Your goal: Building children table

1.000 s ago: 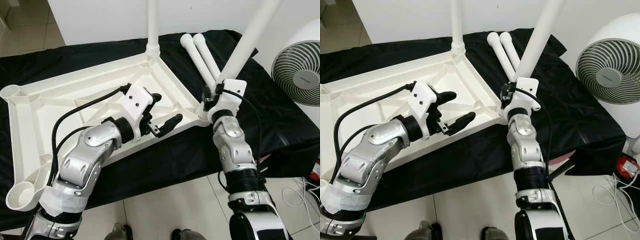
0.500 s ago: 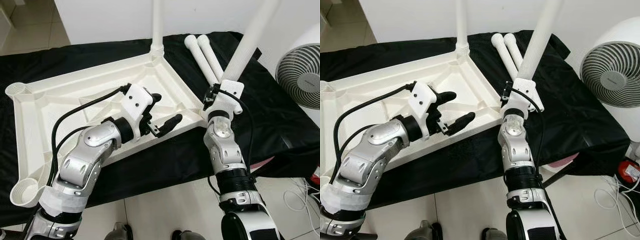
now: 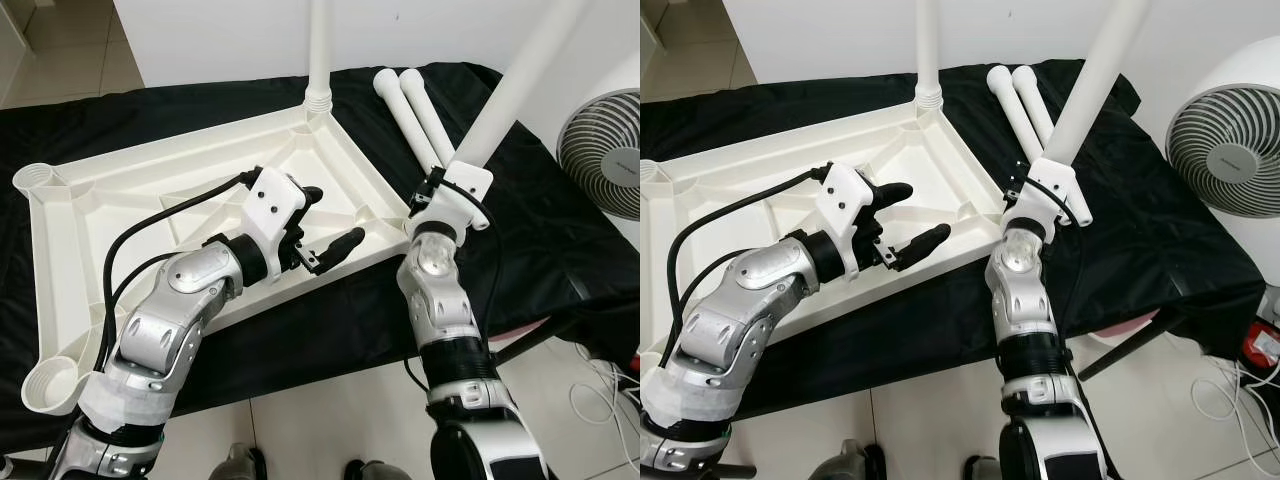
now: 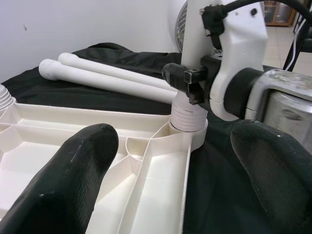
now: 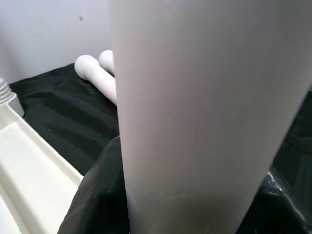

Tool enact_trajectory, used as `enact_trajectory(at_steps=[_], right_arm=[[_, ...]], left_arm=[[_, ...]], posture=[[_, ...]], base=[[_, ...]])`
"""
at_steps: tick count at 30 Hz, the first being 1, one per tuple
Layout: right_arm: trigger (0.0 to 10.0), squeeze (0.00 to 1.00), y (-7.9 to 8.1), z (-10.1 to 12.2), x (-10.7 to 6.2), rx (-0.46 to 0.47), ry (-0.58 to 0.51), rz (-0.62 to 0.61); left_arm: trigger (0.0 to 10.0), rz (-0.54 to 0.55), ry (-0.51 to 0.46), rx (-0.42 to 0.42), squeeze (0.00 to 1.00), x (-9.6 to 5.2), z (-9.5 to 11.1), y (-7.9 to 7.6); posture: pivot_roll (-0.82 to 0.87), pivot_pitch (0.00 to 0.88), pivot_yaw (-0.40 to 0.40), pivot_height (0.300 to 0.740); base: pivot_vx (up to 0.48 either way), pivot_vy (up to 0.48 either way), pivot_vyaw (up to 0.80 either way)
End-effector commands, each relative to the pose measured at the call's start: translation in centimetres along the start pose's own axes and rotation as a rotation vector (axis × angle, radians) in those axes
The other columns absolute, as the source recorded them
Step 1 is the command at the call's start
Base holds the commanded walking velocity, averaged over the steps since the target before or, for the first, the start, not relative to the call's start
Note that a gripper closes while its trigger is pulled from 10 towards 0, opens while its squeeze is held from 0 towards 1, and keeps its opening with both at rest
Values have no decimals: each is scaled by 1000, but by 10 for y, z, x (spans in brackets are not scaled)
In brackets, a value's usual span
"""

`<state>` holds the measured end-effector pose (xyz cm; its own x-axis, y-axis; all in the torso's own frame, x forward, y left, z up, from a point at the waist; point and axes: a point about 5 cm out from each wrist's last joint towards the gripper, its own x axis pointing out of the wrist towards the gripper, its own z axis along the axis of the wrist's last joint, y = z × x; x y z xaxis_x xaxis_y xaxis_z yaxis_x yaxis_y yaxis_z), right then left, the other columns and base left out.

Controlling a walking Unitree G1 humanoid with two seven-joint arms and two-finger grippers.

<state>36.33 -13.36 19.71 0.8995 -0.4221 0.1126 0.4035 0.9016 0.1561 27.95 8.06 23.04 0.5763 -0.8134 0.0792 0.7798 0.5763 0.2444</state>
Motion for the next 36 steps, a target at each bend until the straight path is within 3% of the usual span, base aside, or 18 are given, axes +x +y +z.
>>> enact_trajectory(at_steps=[1, 14, 19, 28, 36], right_arm=[[10000, 0, -22, -35, 0, -43, 166, -108], [10000, 0, -11, -27, 7, -67, 146, -106], [10000, 0, -5, -2, 8, -44, -5, -63], [10000, 0, 4, 30, 8, -11, -126, -23], [10000, 0, 4, 27, 7, 9, -106, -10]], left_arm=[[10000, 38, 0, 9, 0, 0, -1, 3], [10000, 51, -3, 10, 0, 0, 0, 5], [10000, 55, -4, 9, 0, 0, 0, 5], [10000, 48, -7, 7, 0, 1, -1, 2], [10000, 48, -6, 6, 0, 0, -1, 2]], posture=[[-65, 127, 39, 740], [-61, 129, 30, 740], [-60, 129, 28, 740], [-64, 123, 23, 740], [-61, 116, 22, 740]], base=[[0, 0, 0], [0, 0, 0], [0, 0, 0], [0, 0, 0], [0, 0, 0]])
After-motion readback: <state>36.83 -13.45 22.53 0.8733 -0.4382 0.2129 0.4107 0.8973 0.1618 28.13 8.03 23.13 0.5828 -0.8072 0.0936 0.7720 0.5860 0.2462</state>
